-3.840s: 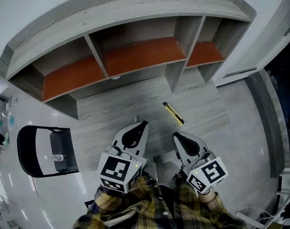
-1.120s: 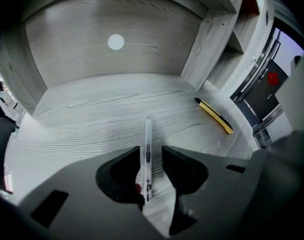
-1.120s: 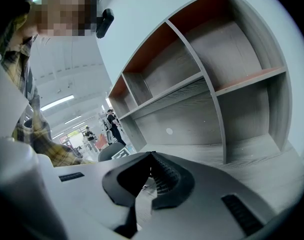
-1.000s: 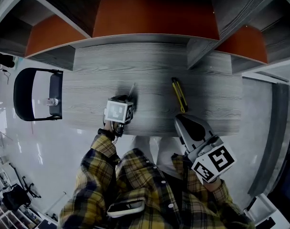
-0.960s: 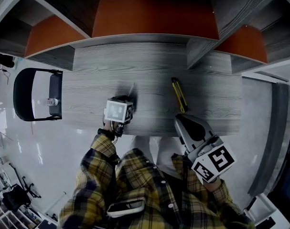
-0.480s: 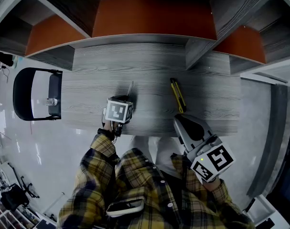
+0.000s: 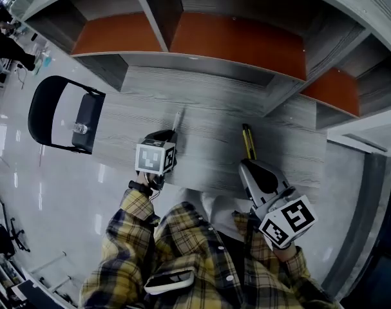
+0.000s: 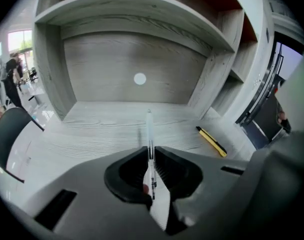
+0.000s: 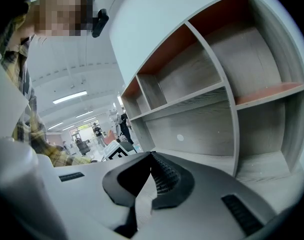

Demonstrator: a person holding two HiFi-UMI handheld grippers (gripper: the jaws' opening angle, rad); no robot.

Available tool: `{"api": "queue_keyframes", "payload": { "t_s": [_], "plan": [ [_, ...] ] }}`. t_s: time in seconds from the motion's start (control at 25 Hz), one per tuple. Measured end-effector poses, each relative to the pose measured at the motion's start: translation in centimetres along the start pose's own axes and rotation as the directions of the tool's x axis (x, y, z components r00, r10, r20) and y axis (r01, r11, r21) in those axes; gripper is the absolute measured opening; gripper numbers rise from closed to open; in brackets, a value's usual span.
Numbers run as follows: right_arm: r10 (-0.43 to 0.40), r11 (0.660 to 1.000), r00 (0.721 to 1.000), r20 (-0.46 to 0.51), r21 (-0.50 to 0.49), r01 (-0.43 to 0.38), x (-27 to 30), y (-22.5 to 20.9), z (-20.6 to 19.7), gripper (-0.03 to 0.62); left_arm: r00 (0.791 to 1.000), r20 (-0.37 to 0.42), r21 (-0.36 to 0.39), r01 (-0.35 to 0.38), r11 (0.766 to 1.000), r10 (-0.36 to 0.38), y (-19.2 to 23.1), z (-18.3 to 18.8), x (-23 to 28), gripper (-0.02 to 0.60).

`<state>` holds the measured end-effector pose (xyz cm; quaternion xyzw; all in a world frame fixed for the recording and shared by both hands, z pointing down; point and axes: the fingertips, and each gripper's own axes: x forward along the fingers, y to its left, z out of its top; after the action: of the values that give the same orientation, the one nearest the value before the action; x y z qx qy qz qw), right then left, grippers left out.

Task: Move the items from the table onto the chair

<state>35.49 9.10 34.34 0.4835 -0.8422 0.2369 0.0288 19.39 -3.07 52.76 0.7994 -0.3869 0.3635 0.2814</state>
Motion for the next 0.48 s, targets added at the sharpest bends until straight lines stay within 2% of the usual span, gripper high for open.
{"api": "queue_keyframes", "payload": {
  "t_s": [0.24, 0.48],
  "plan": [
    [0.107, 0.993, 0.994, -0.039, -0.055, -0.109, 2.2, 2.7, 0.4, 0.017, 0.991, 0.118, -0.147, -0.049, 0.988, 0.066, 3.7, -0.6, -5.3, 0.048],
    [0.204, 0.973, 0.974, -0.097, -0.085, -0.212, 5.4, 6.4, 0.3, 0.017, 0.972, 0.177, -0.247, -0.109, 0.963, 0.156, 8.2, -2.5, -11.2, 0.046]
  ]
}}
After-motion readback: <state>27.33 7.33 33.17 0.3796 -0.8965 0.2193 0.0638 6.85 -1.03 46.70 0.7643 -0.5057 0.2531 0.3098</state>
